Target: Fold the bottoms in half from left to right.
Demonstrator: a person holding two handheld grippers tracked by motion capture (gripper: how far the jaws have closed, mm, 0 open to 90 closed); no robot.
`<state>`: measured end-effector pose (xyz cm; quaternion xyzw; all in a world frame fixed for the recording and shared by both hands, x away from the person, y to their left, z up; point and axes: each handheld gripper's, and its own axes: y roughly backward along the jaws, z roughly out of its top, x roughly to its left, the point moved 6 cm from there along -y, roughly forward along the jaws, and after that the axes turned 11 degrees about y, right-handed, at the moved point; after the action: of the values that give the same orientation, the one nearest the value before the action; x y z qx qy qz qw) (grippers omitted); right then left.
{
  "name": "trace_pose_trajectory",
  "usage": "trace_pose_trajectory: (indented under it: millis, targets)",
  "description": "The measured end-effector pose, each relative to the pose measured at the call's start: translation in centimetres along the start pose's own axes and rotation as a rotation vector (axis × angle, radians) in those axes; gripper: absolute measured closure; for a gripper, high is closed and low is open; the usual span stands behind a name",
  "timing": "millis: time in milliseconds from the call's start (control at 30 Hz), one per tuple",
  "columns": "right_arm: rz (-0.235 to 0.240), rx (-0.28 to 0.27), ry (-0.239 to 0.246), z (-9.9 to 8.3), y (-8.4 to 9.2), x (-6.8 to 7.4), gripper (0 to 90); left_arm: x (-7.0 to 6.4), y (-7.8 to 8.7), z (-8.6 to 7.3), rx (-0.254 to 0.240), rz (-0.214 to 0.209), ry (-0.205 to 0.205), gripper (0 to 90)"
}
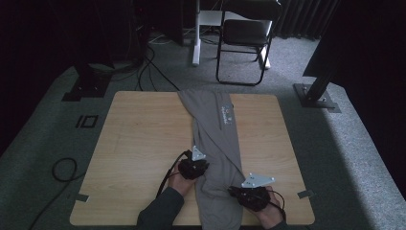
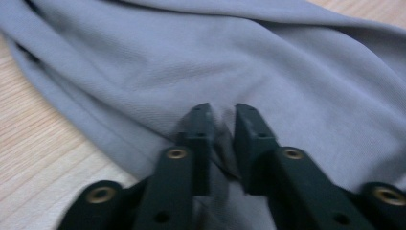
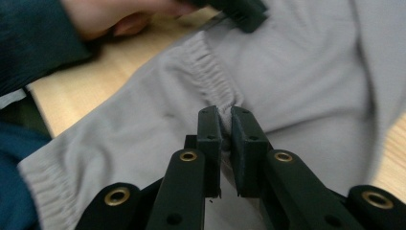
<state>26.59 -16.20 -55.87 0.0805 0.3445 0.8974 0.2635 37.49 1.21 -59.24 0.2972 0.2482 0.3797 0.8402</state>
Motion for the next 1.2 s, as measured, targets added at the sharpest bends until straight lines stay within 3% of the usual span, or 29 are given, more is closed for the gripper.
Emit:
trace_pose_trajectory:
  millis: [100, 167, 300, 400, 600, 733, 800, 900, 1067, 1200]
  targets:
    - [0.029, -0.003, 0.036, 0.0, 0.0, 0.8, 83.0, 0.9, -0.1, 0.2, -0.011, 0.003, 0.013, 84.0]
    - [0.052, -0.015, 0.062, 0.0, 0.1, 1.3, 83.0, 1.9, -0.1, 0.5, -0.018, 0.038, 0.021, 84.9]
    - [0.09, -0.034, 0.077, 0.1, 0.0, 1.8, 83.1, 4.1, 0.0, 1.0, -0.04, 0.091, 0.076, 83.0]
    - [0.126, -0.04, 0.083, 0.3, -0.6, 2.4, 83.0, 5.4, 0.0, 1.3, -0.054, 0.085, 0.125, 78.8]
    - [0.183, -0.043, 0.144, 1.3, -2.6, 4.9, 83.0, 5.5, 0.6, 1.2, -0.041, 0.077, 0.101, 64.7]
    - [0.263, -0.03, 0.208, 2.1, -3.7, 6.5, 80.4, 5.8, 1.9, 0.6, -0.071, 0.081, 0.089, 62.2]
    - [0.312, -0.054, 0.225, 2.4, -3.6, 7.0, 76.1, 6.3, 2.8, 0.3, -0.087, 0.099, 0.084, 61.9]
    - [0.318, -0.076, 0.218, 2.7, -3.2, 6.7, 73.1, 7.1, 3.8, -0.1, -0.11, 0.113, 0.098, 61.8]
    - [0.246, -0.091, 0.168, 3.6, -3.3, 4.6, 72.1, 8.1, 4.7, -0.9, -0.126, 0.129, 0.128, 61.3]
    - [0.194, -0.097, 0.136, 4.3, -4.2, 3.1, 71.3, 7.8, 4.5, -1.2, -0.123, 0.118, 0.134, 61.2]
